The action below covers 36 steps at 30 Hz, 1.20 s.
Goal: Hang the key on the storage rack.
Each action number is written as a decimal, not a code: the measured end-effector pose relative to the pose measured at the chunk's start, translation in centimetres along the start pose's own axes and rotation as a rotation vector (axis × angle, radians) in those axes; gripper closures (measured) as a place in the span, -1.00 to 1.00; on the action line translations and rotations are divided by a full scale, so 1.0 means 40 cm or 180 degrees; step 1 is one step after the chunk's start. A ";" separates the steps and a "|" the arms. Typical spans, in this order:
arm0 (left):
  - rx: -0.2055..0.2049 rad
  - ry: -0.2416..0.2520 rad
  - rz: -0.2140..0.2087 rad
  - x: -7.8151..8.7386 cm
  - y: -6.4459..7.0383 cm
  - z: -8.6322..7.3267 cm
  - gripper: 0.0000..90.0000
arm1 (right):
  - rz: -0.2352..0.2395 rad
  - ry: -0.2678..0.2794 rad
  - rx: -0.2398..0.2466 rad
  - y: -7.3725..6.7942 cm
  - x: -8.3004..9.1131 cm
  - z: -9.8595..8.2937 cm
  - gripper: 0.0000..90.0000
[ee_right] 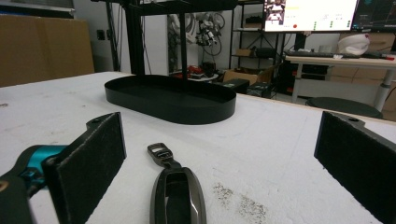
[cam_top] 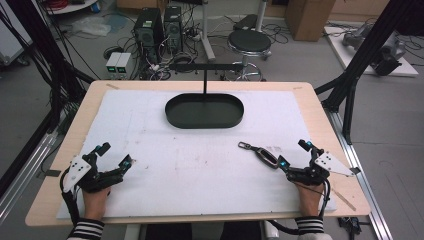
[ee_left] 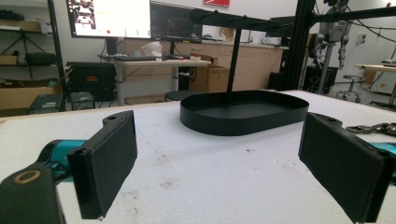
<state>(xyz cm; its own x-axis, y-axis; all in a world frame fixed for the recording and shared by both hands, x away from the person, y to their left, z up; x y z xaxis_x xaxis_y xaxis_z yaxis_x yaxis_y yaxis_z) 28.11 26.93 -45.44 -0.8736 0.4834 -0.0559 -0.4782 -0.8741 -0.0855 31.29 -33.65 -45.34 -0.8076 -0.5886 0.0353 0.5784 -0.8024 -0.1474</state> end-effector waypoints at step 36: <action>-0.0008 0.0010 0.0005 0.000 0.000 0.000 -0.73 | 0.0071 -0.0565 0.0176 0.003 -0.028 0.095 -0.98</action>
<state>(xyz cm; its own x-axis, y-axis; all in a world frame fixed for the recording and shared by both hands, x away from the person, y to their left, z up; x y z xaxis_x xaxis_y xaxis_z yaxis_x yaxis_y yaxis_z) 28.09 26.94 -45.43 -0.8740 0.4822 -0.0591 -0.4766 -0.8747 -0.0879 32.71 -33.44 -41.65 -0.7644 -0.6106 0.2072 0.6053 -0.7902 -0.0958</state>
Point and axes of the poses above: each handheld gripper's, and its own axes: x roughly backward along the jaws, z roughly out of its top, y roughly to its right, the point moved 2 cm from there along -x, roughly forward along the jaws, and after that the axes turned 8 degrees about -x, right-handed, at the moved point
